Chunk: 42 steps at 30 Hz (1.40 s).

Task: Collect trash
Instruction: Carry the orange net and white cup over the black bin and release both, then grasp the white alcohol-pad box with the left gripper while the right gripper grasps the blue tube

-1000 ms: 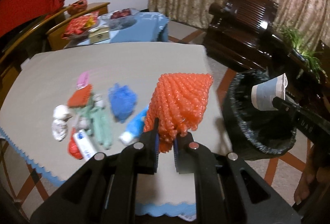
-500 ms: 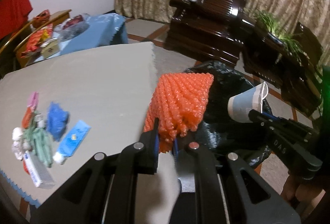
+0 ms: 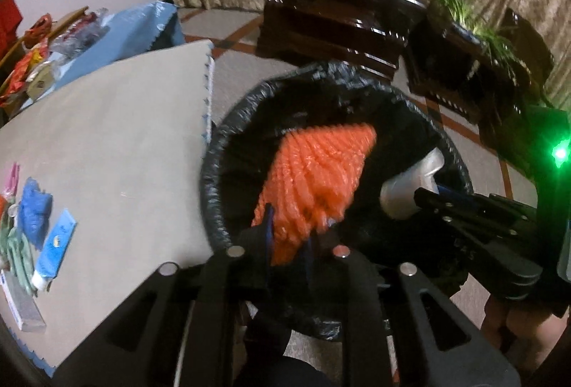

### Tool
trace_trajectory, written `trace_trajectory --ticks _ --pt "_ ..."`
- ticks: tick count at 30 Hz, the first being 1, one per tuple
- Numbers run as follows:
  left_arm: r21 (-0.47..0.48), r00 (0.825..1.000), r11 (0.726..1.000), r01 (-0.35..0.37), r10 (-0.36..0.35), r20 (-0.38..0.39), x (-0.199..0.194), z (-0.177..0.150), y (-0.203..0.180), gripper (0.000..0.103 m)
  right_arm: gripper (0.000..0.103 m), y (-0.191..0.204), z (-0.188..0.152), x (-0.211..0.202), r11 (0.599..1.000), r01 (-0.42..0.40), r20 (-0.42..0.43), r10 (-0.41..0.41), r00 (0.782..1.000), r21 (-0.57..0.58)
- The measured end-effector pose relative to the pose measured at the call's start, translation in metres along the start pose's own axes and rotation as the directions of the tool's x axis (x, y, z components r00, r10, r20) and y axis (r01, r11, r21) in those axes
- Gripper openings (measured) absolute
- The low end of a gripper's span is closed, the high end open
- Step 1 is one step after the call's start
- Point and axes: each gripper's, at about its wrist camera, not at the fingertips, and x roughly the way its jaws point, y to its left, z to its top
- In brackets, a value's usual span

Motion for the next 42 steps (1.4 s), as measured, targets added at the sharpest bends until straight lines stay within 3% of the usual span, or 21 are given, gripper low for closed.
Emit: trace_trajectory --ticks 5,10,13,17,20,24,28,31,40,41,42 --pt "0.023 0.998 0.998 -0.057 0.057 0.013 -0.013 -0.013 0.021 0.052 0.034 -0.005 -0.018 -0.014 0.999 0.013 0.018 -0.013 1.000 0.044" --pt "-0.021 0.985 0.984 -0.175 0.175 0.001 -0.044 -0.041 0.075 0.062 0.037 0.023 -0.029 -0.042 0.999 -0.042 0.059 0.041 0.997 0.016" --pt "-0.088 0.964 0.960 -0.267 0.266 -0.015 -0.071 -0.069 0.123 0.063 0.038 0.065 -0.038 -0.054 0.994 -0.103 0.073 0.106 0.992 -0.044" --pt "-0.210 0.920 0.897 -0.389 0.388 -0.045 -0.109 -0.107 0.188 0.063 0.038 0.128 -0.049 -0.059 0.975 -0.187 0.062 0.195 0.979 -0.116" --pt "-0.292 0.892 0.848 -0.442 0.449 -0.046 -0.133 -0.127 0.225 0.063 0.038 0.177 -0.059 -0.062 0.954 -0.242 0.047 0.254 0.966 -0.175" --pt "-0.341 0.871 0.811 -0.476 0.487 -0.057 -0.143 -0.146 0.257 0.073 0.038 0.240 -0.074 -0.067 0.932 -0.266 0.052 0.286 0.957 -0.246" --pt "-0.381 0.885 0.803 -0.458 0.451 -0.114 -0.130 -0.163 0.286 0.073 0.040 0.290 -0.085 -0.066 0.931 -0.258 0.077 0.286 0.955 -0.259" --pt "-0.378 0.886 0.804 -0.460 0.445 -0.130 -0.119 -0.171 0.297 0.073 0.041 0.316 -0.091 -0.062 0.936 -0.244 0.093 0.275 0.957 -0.253" --pt "-0.401 0.912 0.821 -0.406 0.389 -0.128 -0.095 -0.169 0.327 0.071 0.042 0.349 -0.094 -0.043 0.938 -0.229 0.074 0.256 0.964 -0.259" --pt "-0.396 0.914 0.825 -0.404 0.386 -0.129 -0.091 -0.167 0.331 0.070 0.042 0.354 -0.093 -0.039 0.938 -0.230 0.069 0.255 0.964 -0.259" --pt "-0.391 0.914 0.827 -0.404 0.384 -0.132 -0.089 -0.167 0.333 0.059 0.042 0.358 -0.092 -0.037 0.938 -0.231 0.065 0.255 0.965 -0.258"
